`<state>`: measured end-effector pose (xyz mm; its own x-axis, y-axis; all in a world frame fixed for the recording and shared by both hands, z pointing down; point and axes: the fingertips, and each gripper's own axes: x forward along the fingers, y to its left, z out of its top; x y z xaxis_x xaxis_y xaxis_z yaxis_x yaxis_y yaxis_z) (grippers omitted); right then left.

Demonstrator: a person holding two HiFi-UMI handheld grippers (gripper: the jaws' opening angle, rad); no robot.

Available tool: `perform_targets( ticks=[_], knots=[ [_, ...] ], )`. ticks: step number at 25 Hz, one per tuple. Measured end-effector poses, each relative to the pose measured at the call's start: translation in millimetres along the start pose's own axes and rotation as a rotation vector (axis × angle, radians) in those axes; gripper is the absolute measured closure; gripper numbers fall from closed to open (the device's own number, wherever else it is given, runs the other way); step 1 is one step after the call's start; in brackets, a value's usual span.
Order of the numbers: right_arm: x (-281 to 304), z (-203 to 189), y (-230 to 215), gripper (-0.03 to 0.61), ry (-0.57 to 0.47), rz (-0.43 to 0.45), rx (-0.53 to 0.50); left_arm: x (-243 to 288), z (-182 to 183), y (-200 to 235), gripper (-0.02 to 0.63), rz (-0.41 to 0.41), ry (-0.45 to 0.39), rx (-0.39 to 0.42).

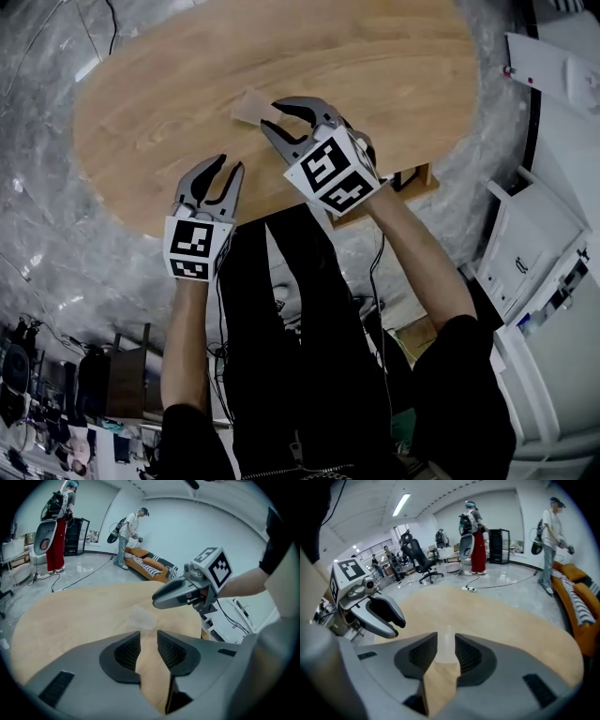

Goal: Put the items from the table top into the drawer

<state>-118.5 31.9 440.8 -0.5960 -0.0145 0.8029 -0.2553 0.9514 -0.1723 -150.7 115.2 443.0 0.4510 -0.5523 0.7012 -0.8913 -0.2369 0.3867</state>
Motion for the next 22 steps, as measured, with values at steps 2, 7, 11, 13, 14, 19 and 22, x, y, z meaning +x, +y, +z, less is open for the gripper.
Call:
perform_targets(
  ticks=[2,7,11,13,14,19,22],
  knots=[
    [8,4,9,0.461,0.052,0.047,-0.091,-5,-2,0,0.499,-0.002,-0.008,-0.016],
    [30,16,26,0.454,0.164,0.131,-0.297,-19,-10,11,0.499,-0.013,-0.027,-0.084],
    [42,19,33,0.44,0.261,0.167,-0.522,-30,-18,16,0.499,-0.003,-0.051,-0.133],
    [48,14,36,0.44,0.343,0.2,-0.651,-36,-24,18,0.499,0.005,-0.053,-0.148],
    [51,11,37,0.44,0.385,0.215,-0.71,-40,-27,20,0.499,0.008,-0.056,-0.155],
    [69,8,33,0.44,0.543,0.269,-0.867,-54,-43,32,0.499,0.046,-0.078,-0.212],
    [76,3,34,0.441,0.655,0.325,-0.847,-63,-53,39,0.499,0.065,-0.086,-0.234]
  ],
)
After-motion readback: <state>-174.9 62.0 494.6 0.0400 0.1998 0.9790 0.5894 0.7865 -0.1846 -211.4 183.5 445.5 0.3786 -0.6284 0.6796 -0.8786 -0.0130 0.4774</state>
